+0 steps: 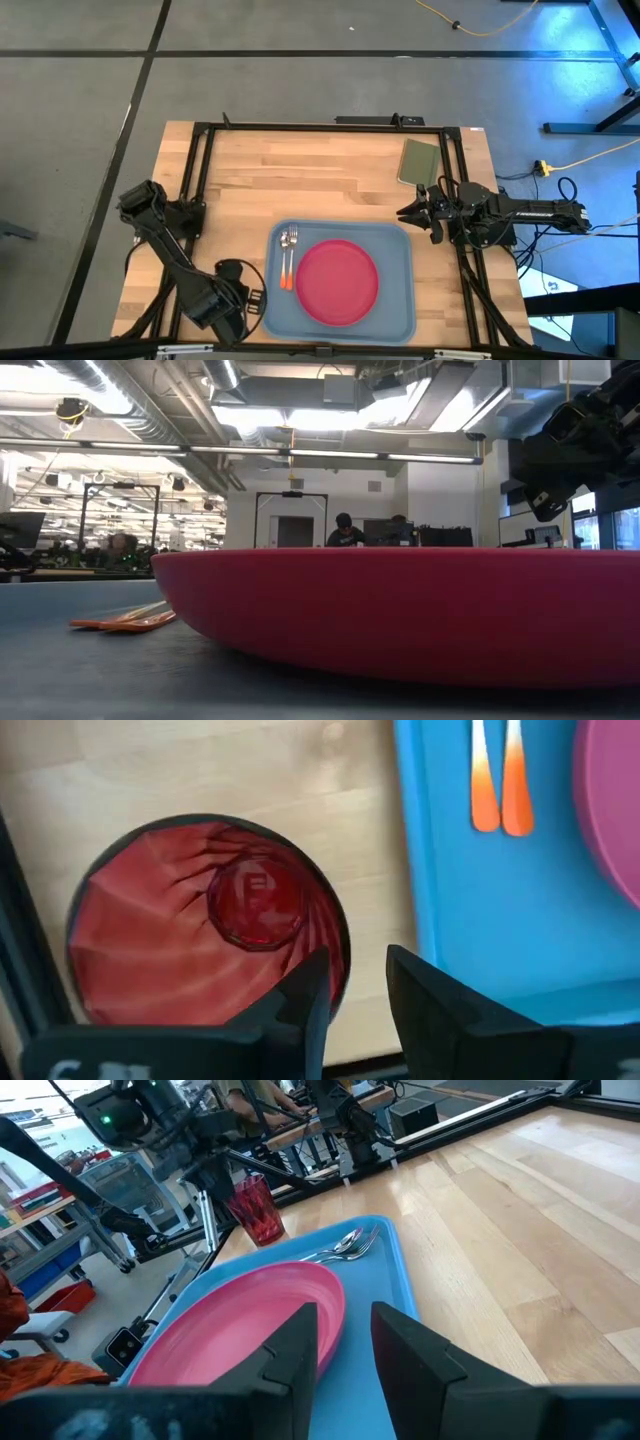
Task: Pick and place plate/cup/fork/spoon on tray
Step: Put the red cup on the right of the blue tray
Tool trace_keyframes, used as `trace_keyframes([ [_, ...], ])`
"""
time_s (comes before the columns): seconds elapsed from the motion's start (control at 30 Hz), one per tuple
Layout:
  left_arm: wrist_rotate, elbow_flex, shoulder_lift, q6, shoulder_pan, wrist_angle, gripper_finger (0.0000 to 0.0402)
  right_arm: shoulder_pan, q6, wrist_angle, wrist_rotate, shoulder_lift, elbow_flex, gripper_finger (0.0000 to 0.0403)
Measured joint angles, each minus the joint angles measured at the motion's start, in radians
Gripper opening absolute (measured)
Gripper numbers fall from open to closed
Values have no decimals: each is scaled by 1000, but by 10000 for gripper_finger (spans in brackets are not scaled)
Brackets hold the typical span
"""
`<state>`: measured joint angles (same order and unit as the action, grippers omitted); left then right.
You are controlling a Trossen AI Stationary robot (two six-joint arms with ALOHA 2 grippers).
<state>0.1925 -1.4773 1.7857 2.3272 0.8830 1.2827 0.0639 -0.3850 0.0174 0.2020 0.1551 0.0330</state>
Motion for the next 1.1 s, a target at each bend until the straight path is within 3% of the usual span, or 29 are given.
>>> trace_keyframes([
  [0.63, 1, 119, 10, 87, 1, -66, 88, 0, 0, 0, 0, 0, 0, 101],
  [0.87, 31, 118, 10, 61, 1, -70, 16, 0, 0, 0, 0, 0, 0, 101],
  [1.1, 37, 121, -17, 103, 1, -53, 6, 0, 0, 0, 0, 0, 0, 101],
])
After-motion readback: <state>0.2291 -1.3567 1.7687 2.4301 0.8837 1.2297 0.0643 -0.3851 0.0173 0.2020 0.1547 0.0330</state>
